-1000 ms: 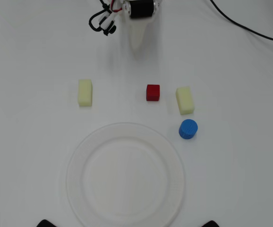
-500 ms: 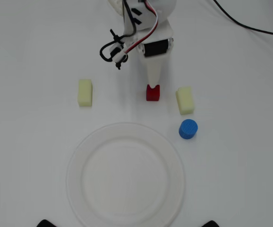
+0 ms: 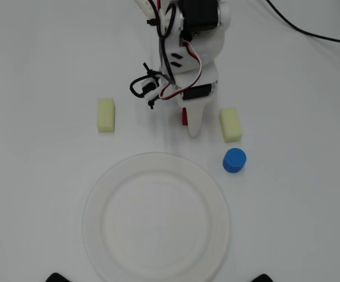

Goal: Grasp a red block and put it in the dish.

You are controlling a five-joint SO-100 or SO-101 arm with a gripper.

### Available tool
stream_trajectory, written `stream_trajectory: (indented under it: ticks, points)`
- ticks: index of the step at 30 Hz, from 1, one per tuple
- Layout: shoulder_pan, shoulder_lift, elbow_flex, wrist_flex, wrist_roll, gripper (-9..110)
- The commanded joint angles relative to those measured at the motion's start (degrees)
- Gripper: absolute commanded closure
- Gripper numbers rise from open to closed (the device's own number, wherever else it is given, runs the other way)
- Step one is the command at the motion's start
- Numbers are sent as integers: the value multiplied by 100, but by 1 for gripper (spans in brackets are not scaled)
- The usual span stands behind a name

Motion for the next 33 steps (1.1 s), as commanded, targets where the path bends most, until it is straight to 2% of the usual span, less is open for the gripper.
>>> stream_trajectory:
  ticks: [1, 10, 13, 17, 29, 33]
  points:
    - [-70, -79, -255, -123, 26, 74]
    - [-97, -264, -343, -308, -18, 80]
    - [-141, -272, -387, -308, -18, 87]
    - [-167, -290, -457, -308, 35, 101]
    - [316, 606, -431, -325, -334, 101]
    - [501, 1371, 211, -923, -527, 101]
